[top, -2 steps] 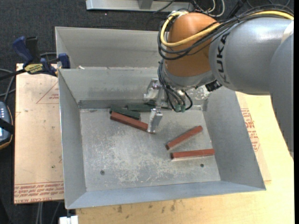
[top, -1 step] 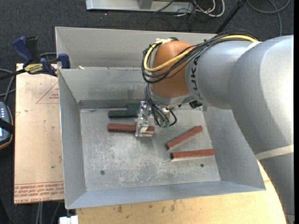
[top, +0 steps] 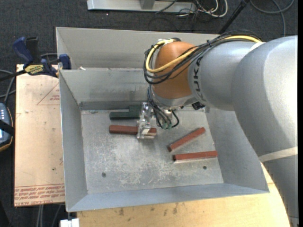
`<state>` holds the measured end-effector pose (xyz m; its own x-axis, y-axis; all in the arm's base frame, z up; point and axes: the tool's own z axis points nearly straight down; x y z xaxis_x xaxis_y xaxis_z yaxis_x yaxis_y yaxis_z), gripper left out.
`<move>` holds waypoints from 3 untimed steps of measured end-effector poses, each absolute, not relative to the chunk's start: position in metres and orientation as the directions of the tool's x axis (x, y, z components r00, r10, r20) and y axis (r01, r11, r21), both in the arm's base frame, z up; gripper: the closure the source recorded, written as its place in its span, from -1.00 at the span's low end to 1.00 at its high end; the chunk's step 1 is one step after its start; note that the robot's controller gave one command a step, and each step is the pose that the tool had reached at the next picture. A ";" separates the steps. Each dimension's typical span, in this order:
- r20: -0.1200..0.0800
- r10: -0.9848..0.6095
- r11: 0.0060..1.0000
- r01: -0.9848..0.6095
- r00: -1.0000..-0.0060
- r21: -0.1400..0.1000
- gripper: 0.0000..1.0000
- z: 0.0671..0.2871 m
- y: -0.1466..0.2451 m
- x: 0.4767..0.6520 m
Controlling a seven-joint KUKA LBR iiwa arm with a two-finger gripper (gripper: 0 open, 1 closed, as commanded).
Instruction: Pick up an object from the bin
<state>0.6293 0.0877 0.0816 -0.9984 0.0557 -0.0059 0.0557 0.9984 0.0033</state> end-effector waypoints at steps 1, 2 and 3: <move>0.001 0.072 0.997 0.072 -0.997 0.001 1.00 0.105 0.085 0.632; -0.004 0.086 0.996 0.086 -0.996 0.002 1.00 0.122 0.085 0.630; -0.002 0.084 0.996 0.084 -0.996 0.001 1.00 0.237 0.085 0.625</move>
Offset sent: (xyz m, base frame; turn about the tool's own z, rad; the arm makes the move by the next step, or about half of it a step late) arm -0.0004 -0.0035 0.0394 0.0319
